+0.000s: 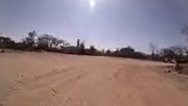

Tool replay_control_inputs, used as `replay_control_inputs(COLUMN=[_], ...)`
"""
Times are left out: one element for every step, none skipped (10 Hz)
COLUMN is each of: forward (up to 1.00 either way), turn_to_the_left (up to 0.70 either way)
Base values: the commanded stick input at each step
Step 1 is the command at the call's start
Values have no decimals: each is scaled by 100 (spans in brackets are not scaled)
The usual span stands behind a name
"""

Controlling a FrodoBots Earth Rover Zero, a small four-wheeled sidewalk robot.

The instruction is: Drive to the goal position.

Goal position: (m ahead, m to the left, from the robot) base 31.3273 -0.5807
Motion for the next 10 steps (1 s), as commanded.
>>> replay_control_inputs(forward=[70, 70, 70, 70, 70, 70, 70, 70, 70, 70], turn_to_the_left=[0, 0, 0, 0, 0, 0, 0, 0, 0, 0])
